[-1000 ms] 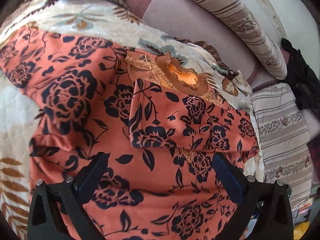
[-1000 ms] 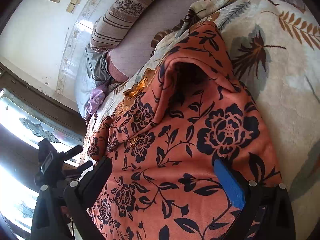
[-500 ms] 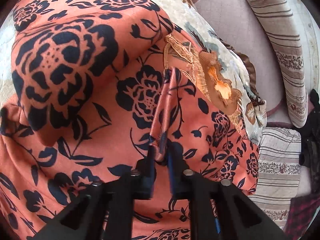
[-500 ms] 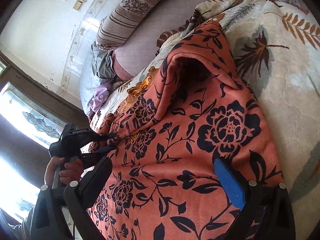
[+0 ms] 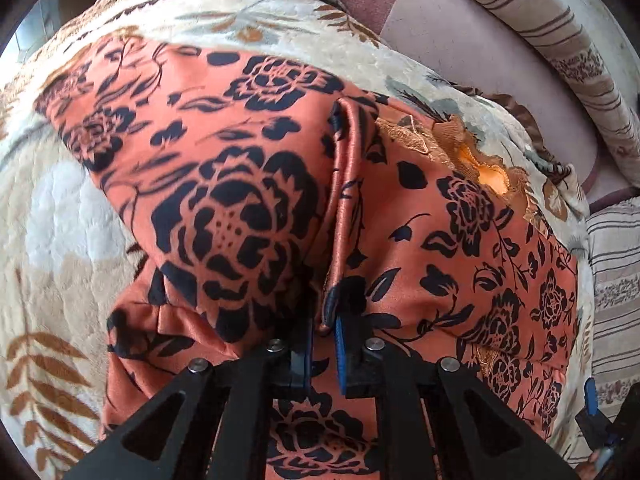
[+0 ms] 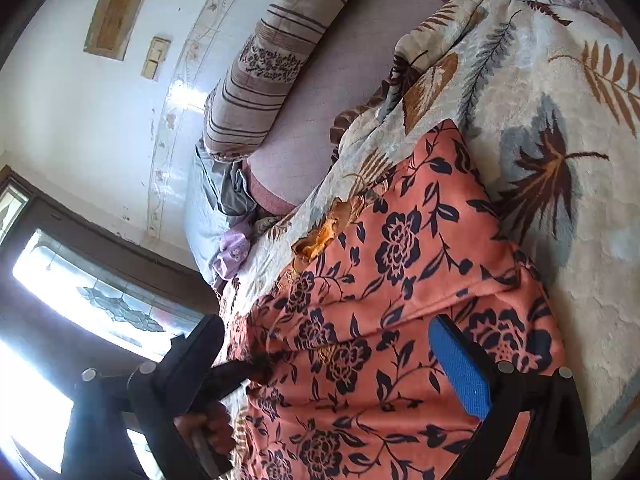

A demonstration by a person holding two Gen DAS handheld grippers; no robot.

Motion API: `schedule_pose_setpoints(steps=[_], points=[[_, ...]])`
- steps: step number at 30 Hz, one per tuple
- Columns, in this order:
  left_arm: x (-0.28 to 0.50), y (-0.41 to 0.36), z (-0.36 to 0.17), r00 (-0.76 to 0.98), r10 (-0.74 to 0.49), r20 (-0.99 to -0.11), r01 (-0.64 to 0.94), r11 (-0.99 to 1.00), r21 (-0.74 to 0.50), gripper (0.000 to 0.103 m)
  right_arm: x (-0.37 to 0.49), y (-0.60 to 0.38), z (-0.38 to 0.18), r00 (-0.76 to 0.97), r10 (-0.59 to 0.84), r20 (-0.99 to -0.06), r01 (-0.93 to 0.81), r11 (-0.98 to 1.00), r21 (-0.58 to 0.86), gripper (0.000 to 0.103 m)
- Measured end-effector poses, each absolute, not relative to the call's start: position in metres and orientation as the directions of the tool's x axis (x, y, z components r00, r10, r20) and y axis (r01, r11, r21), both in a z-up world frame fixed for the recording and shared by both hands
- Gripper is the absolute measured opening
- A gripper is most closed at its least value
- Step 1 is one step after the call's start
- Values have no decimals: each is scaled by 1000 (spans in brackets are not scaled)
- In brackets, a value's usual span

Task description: Fold small clothes

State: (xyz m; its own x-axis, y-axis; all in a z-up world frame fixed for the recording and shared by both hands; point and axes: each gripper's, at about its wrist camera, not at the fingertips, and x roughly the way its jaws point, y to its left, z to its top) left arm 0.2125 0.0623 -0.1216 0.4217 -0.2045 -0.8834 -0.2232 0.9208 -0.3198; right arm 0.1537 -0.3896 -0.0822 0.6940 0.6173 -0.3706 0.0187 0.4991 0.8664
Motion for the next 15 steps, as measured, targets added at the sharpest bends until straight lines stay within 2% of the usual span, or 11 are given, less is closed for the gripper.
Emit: schedule_pose_setpoints(steps=[4, 6, 7, 8, 12, 15], points=[[208, 69, -118, 428, -226, -875, -222, 912, -344, 12, 189, -392, -90, 690, 634, -350, 35, 453, 891, 103], [205, 80, -120, 428, -242, -871, -233, 901, -365, 12, 208, -396, -118, 659, 615, -433, 143, 463, 875, 103], [204, 82, -121, 429, -248, -869, -238, 896, -374, 13, 217, -397, -139, 602, 604, -522, 252, 477, 842, 103], [201, 84, -121, 430, -251, -867, -242, 893, -379, 13, 219, -397, -149, 586, 612, -531, 278, 464, 841, 100], [194, 89, -119, 444, -231, -866, -228, 906, -358, 13, 216, -382, -110, 612, 644, -459, 125, 494, 860, 101], [200, 92, -114, 449, -187, -873, -223, 923, -313, 13, 220, -371, -106, 599, 631, -493, 80, 565, 821, 101]])
